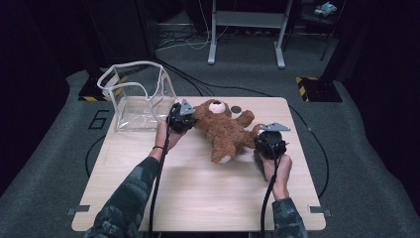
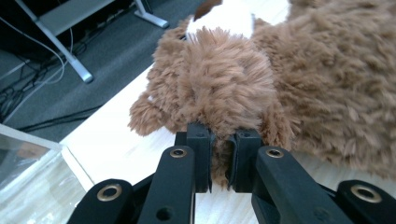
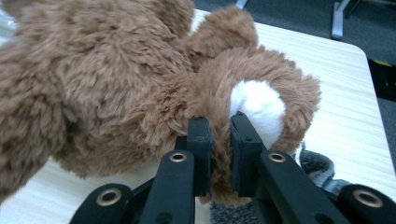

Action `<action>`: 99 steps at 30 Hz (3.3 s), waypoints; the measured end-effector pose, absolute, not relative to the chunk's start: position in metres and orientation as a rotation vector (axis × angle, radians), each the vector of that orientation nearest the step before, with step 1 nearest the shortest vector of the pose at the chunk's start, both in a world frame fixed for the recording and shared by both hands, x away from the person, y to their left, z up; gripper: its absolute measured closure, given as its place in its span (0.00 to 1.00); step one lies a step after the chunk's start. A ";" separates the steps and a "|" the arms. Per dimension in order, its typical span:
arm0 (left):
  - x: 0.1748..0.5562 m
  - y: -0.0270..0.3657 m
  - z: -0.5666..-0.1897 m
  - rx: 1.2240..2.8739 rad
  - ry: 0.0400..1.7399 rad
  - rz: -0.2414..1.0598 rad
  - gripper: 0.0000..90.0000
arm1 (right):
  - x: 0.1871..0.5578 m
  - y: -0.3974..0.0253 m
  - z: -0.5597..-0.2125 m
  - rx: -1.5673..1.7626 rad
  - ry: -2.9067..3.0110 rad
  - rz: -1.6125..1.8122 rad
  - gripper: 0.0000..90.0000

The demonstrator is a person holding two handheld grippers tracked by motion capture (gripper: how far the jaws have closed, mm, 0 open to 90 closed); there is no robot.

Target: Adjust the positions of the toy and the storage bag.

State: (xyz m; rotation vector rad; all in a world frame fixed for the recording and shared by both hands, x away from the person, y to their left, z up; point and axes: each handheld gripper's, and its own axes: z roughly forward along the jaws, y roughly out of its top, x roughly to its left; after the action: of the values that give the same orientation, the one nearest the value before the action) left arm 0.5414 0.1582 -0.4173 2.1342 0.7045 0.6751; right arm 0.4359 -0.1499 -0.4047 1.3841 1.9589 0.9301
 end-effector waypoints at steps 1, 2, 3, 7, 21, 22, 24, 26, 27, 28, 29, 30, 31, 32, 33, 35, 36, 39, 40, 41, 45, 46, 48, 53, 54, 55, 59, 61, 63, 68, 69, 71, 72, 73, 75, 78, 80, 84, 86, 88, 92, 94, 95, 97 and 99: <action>0.541 0.158 -0.417 2.134 0.705 0.675 0.91 | 0.433 -0.147 -0.406 1.376 1.961 0.931 0.90; 0.544 0.159 -0.419 2.143 0.715 0.674 0.91 | 0.432 -0.143 -0.407 1.366 1.983 0.927 0.90; 0.548 0.160 -0.424 2.168 0.731 0.673 0.91 | 0.432 -0.140 -0.409 1.364 1.991 0.926 0.90; 0.553 0.162 -0.431 2.190 0.770 0.659 0.91 | 0.437 -0.130 -0.420 1.374 2.048 0.895 0.90; 0.563 0.169 -0.449 2.179 0.955 0.575 0.73 | 0.441 -0.116 -0.434 1.405 2.187 0.912 0.70; 0.562 0.173 -0.446 2.160 0.984 0.584 0.68 | 0.441 -0.120 -0.433 1.392 2.207 0.933 0.64; 0.561 0.177 -0.442 2.143 1.006 0.582 0.59 | 0.440 -0.123 -0.432 1.389 2.208 0.940 0.61; 0.559 0.181 -0.437 2.135 1.016 0.576 0.50 | 0.439 -0.123 -0.433 1.393 2.214 0.940 0.56; 0.557 0.182 -0.435 2.113 1.023 0.571 0.45 | 0.438 -0.123 -0.433 1.391 2.227 0.940 0.53; 0.555 0.182 -0.430 2.107 1.022 0.569 0.41 | 0.438 -0.122 -0.434 1.392 2.235 0.935 0.51; 0.553 0.182 -0.428 2.096 1.019 0.572 0.39 | 0.437 -0.121 -0.436 1.398 2.239 0.936 0.48; 0.550 0.181 -0.424 2.083 1.020 0.566 0.36 | 0.437 -0.121 -0.437 1.392 2.246 0.944 0.47; 0.547 0.179 -0.419 2.064 1.017 0.567 0.34 | 0.436 -0.120 -0.438 1.398 2.251 0.948 0.45; 0.544 0.178 -0.414 2.052 1.013 0.563 0.32 | 0.435 -0.119 -0.438 1.410 2.250 0.954 0.42; 0.544 0.178 -0.414 2.052 1.013 0.563 0.29 | 0.434 -0.118 -0.439 1.397 2.258 0.961 0.38; 0.539 0.172 -0.406 2.030 1.010 0.543 0.27 | 0.433 -0.117 -0.439 1.397 2.261 0.966 0.34; 0.536 0.167 -0.401 2.034 1.005 0.507 0.24 | 0.430 -0.116 -0.438 1.387 2.258 0.976 0.29; 0.534 0.155 -0.398 2.024 1.009 0.472 0.22 | 0.424 -0.115 -0.436 1.377 2.255 0.992 0.24; 0.534 0.155 -0.398 2.024 1.009 0.472 0.21 | 0.424 -0.115 -0.436 1.377 2.255 0.992 0.24; 0.535 0.150 -0.398 2.030 1.020 0.453 0.21 | 0.419 -0.117 -0.436 1.356 2.245 1.008 0.23; 0.540 0.138 -0.402 2.040 1.054 0.414 0.20 | 0.409 -0.122 -0.436 1.330 2.218 1.020 0.21; 0.542 0.134 -0.403 2.047 1.062 0.409 0.20 | 0.407 -0.124 -0.435 1.338 2.221 1.020 0.21; 0.545 0.127 -0.407 2.059 1.082 0.393 0.19 | 0.404 -0.129 -0.434 1.338 2.190 1.038 0.21; 0.549 0.118 -0.416 2.119 1.095 0.368 0.19 | 0.398 -0.144 -0.426 1.348 2.124 1.023 0.21; 0.551 0.116 -0.421 2.126 1.108 0.348 0.19 | 0.399 -0.152 -0.425 1.354 2.104 1.006 0.21; 0.551 0.116 -0.421 2.126 1.108 0.348 0.18 | 0.399 -0.152 -0.425 1.354 2.104 1.006 0.21; 0.552 0.117 -0.428 2.137 1.119 0.321 0.18 | 0.411 -0.182 -0.435 1.478 2.052 0.887 0.22; 0.552 0.119 -0.431 2.133 1.127 0.314 0.18 | 0.420 -0.190 -0.448 1.536 2.080 0.825 0.22; 0.553 0.122 -0.434 2.133 1.136 0.304 0.17 | 0.428 -0.193 -0.464 1.559 2.101 0.744 0.21; 0.552 0.128 -0.436 2.135 1.134 0.298 0.17 | 0.441 -0.189 -0.486 1.579 2.136 0.636 0.27; 0.552 0.129 -0.437 2.132 1.135 0.293 0.17 | 0.443 -0.189 -0.489 1.566 2.138 0.616 0.30; 0.552 0.133 -0.438 2.127 1.139 0.290 0.17 | 0.445 -0.187 -0.492 1.589 2.123 0.583 0.39; 0.552 0.133 -0.438 2.127 1.139 0.290 0.17 | 0.445 -0.187 -0.494 1.590 2.112 0.560 0.45; 0.552 0.137 -0.440 2.123 1.142 0.286 0.17 | 0.446 -0.187 -0.496 1.585 2.107 0.542 0.49; 0.552 0.139 -0.442 2.121 1.141 0.285 0.17 | 0.446 -0.187 -0.499 1.556 2.085 0.514 0.60; 0.552 0.142 -0.443 2.122 1.139 0.280 0.17 | 0.445 -0.187 -0.500 1.528 2.059 0.478 0.76; 0.552 0.142 -0.444 2.114 1.142 0.280 0.17 | 0.444 -0.189 -0.500 1.546 2.051 0.494 0.80; 0.552 0.144 -0.443 2.119 1.139 0.280 0.17 | 0.446 -0.202 -0.494 1.592 2.007 0.537 0.87; 0.552 0.144 -0.443 2.121 1.138 0.282 0.17 | 0.447 -0.207 -0.492 1.608 1.995 0.543 0.87; 0.552 0.144 -0.443 2.121 1.134 0.281 0.17 | 0.450 -0.218 -0.486 1.635 1.945 0.535 0.87; 0.552 0.145 -0.443 2.119 1.132 0.278 0.17 | 0.461 -0.237 -0.481 1.655 1.898 0.521 0.85; 0.552 0.145 -0.443 2.121 1.132 0.278 0.17 | 0.467 -0.240 -0.486 1.670 1.903 0.483 0.83; 0.552 0.146 -0.443 2.120 1.134 0.278 0.17 | 0.471 -0.243 -0.490 1.680 1.903 0.485 0.83; 0.551 0.146 -0.443 2.120 1.136 0.276 0.17 | 0.473 -0.246 -0.493 1.704 1.899 0.495 0.80; 0.551 0.146 -0.443 2.117 1.139 0.275 0.17 | 0.475 -0.247 -0.490 1.715 1.898 0.503 0.73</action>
State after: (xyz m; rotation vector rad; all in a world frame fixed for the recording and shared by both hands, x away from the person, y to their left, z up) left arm 0.5512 0.1462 -0.4434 2.1167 1.1389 0.2754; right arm 0.4747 -0.2467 -0.4904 1.7150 1.8976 0.5033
